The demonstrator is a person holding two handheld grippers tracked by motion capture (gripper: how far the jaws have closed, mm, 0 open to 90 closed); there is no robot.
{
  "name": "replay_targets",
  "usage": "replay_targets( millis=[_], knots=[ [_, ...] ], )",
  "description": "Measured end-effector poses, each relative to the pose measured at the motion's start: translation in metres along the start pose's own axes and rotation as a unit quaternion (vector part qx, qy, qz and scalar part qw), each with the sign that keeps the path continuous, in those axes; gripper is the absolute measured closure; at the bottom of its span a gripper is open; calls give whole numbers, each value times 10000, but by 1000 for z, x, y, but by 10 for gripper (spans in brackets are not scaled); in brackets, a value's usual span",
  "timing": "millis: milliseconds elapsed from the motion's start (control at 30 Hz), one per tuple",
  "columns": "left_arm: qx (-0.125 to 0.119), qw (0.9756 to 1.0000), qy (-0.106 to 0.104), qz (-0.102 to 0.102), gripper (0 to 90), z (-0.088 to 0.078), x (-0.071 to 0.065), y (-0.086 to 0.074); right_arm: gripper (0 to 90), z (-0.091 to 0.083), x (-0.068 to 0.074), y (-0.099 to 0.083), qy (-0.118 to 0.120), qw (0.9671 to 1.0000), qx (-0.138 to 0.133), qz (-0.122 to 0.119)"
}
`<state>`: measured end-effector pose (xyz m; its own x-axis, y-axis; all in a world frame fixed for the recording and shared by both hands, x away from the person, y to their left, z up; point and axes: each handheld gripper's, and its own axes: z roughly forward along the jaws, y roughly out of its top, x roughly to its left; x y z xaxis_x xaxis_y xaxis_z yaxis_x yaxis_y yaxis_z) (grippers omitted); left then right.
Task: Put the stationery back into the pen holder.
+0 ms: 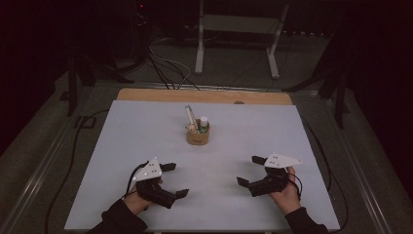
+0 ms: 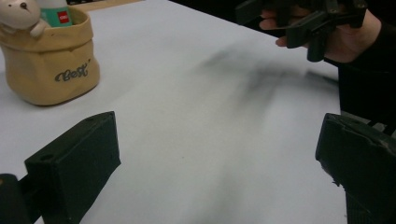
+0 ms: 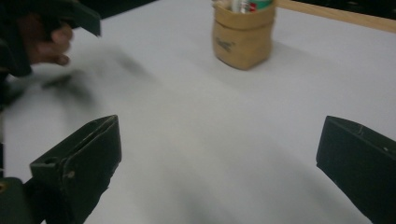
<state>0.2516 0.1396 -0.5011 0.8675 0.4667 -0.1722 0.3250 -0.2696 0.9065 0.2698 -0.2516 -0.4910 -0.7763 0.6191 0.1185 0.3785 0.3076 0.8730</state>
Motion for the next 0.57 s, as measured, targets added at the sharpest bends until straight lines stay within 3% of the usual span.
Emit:
replay_targets(
  millis=[267, 567],
  knots=[
    [1, 10000, 10, -20, 4, -1, 2, -2, 1, -20, -5, -20, -237, 9996, 88, 124],
    [24, 10000, 12, 16, 4, 0, 2, -3, 2, -22, -8, -27, -341, 9993, 83, 152]
  ],
)
